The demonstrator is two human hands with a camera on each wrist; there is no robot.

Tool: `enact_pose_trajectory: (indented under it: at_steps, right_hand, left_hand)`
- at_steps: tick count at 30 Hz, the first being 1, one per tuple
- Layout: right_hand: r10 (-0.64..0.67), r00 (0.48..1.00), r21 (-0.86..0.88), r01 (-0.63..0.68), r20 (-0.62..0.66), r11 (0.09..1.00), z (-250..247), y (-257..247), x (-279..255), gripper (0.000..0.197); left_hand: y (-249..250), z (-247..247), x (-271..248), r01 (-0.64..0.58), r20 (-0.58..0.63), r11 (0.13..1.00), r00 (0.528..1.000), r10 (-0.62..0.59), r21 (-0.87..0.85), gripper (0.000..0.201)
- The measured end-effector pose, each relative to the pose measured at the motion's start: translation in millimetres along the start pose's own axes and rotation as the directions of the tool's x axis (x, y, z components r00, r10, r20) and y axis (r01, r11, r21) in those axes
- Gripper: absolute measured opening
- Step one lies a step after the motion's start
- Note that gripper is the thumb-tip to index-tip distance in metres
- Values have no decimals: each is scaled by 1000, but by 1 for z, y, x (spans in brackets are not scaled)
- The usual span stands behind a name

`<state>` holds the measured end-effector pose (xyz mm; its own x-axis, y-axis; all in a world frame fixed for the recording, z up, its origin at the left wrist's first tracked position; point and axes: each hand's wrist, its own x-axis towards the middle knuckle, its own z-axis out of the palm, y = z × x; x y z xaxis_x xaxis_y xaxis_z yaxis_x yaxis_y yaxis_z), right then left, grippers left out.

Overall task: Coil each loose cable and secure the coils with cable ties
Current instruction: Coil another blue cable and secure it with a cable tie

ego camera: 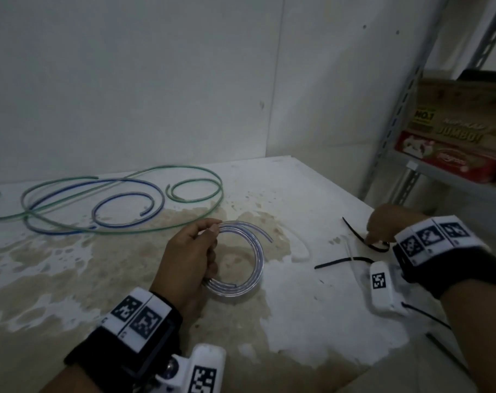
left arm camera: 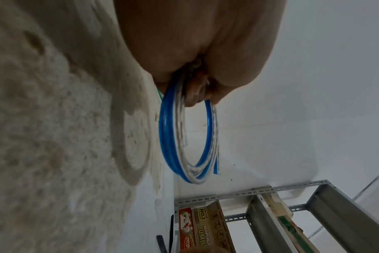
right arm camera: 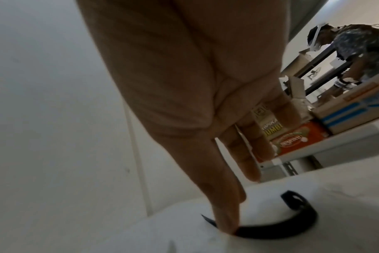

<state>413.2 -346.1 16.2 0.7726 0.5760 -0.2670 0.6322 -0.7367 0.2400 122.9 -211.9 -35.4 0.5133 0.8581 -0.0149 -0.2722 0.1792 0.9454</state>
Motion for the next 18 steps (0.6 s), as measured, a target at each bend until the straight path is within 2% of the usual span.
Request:
enact_pose_trajectory:
  at_steps: [4, 6, 8, 9, 10, 13, 15, 18]
  right_hand:
    - [60, 997, -174, -67, -47, 982, 21, 8, 17, 52]
    - [88, 995, -240, -96, -45, 966, 34, 23, 51, 59]
    - [69, 996, -271, -84, -61, 959, 40, 32, 72, 55]
    - [47, 997, -270, -60, -56, 961, 31, 25, 62, 50]
    - [26, 998, -217, -38, -57, 976, 21, 15, 44, 48]
    - [53, 979, 18, -51, -197, 999, -12, -3, 18, 28]
    - [39, 937, 241, 49, -347, 969, -35, -15, 1, 22]
    - [-33, 764, 371, 350, -644, 860, -62, -46, -34, 19]
  left_hand:
    - [2, -3, -1, -15, -8, 1000, 1000, 15, 18, 15]
    - [3, -5, 0, -23, -16, 1000, 1000, 23, 16, 15]
    - [4, -6, 1, -34, -19, 999, 999, 34, 14, 16]
    - [5, -7, 2, -41, -22, 999, 999, 41, 13, 16]
    - [6, -8, 2, -46, -26, 999, 999, 47, 12, 16]
    - [9, -12, 5, -74, -49, 997, 996, 74, 9, 18]
    - [10, -16, 8, -95, -78, 995, 993, 94, -3, 22]
    - [14, -23, 15, -146, -143, 988, 980, 138, -48, 26]
